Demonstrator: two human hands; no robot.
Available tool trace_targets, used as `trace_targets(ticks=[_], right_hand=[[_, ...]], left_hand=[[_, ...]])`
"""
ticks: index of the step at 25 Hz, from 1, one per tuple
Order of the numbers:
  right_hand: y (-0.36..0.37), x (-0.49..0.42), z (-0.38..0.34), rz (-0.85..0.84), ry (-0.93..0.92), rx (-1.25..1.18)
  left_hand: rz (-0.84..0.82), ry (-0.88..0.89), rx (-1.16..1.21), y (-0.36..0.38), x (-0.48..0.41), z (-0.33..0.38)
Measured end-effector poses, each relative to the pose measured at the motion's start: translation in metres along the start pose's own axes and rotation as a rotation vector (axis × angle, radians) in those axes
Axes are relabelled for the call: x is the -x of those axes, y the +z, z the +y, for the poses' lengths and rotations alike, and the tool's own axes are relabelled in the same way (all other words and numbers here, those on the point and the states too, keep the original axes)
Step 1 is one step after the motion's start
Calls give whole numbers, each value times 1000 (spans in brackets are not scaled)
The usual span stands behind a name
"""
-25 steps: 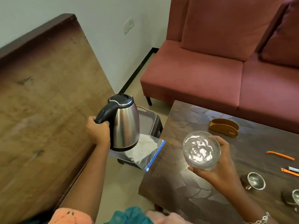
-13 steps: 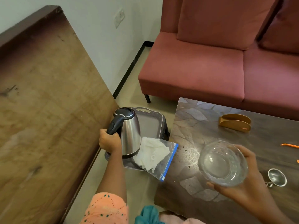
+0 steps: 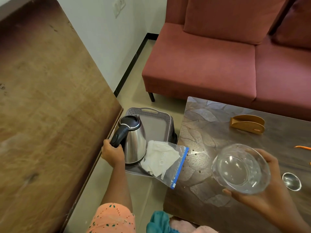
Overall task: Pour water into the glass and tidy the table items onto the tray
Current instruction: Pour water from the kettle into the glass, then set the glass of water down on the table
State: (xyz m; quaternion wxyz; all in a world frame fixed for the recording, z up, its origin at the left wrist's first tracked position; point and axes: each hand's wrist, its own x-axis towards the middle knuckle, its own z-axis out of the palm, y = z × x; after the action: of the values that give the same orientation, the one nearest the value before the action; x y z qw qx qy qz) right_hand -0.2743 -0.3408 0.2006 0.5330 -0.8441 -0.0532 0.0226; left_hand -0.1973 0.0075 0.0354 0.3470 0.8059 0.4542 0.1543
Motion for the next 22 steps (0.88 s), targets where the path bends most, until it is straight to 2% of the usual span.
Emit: trace_targets(ticks=[6, 11, 14, 22], right_hand=[[4, -6, 2, -42, -31, 24], [4, -9, 1, -50, -13, -6], [5, -8, -2, -37, -11, 18], [2, -3, 2, -11, -5, 42]], left_hand=[[-26, -88, 13, -12, 20, -33], [-53, -336, 11, -10, 18, -28], [-158, -437, 64, -3, 21, -40], [-224, -502, 116, 3, 27, -45]])
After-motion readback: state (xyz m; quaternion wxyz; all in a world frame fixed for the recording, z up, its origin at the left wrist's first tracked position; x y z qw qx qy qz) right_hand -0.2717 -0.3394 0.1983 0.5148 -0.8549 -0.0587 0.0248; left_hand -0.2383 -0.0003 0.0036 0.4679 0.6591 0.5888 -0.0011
